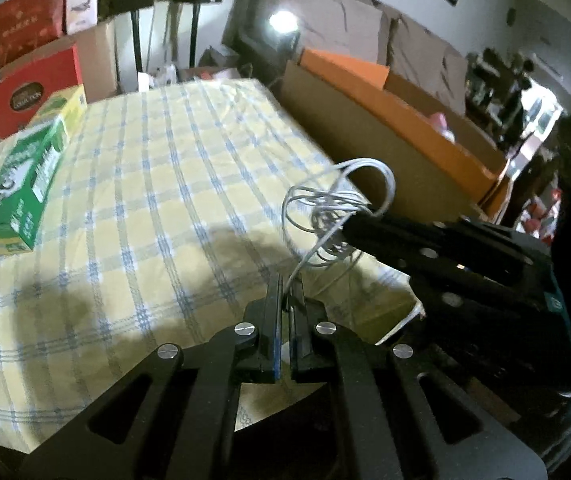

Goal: Organize objects

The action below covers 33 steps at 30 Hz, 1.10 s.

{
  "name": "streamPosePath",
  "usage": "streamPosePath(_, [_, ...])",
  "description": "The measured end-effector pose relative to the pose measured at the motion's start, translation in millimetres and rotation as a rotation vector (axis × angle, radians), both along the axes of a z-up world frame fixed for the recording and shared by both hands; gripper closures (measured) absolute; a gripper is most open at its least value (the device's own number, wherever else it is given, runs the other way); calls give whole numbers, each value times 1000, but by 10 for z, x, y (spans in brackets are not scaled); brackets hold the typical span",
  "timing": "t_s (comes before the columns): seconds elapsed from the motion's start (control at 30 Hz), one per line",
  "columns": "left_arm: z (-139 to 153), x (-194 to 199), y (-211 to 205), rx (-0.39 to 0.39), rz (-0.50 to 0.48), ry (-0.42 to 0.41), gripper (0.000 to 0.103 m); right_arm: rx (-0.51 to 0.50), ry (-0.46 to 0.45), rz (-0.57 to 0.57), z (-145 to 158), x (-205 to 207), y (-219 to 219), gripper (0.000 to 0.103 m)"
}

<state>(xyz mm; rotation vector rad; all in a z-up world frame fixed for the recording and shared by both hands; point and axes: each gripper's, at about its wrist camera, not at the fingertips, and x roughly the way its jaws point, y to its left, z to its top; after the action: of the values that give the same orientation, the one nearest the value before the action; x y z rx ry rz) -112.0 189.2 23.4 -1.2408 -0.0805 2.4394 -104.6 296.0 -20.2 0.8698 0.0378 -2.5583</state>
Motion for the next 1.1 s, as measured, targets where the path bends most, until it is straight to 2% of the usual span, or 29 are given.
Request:
streamPosePath(0.17, [158, 68, 22, -13, 35, 72, 101, -15, 29, -10, 83, 53, 14, 98])
streamPosePath(0.47, [320, 64, 127, -37, 86, 143, 101, -103, 12, -27, 253, 65, 134, 98])
streamPosePath(0.73, [447, 90, 186, -35, 89, 198, 101, -120, 54, -54, 345, 110, 196, 98])
streamPosePath(0.87, [484, 108, 177, -16, 97, 218, 101, -128, 95, -51, 427, 174, 202, 98])
streamPosePath(1.1, [631, 227, 251, -1, 76, 311, 101, -140, 191, -57, 623, 296, 237, 98])
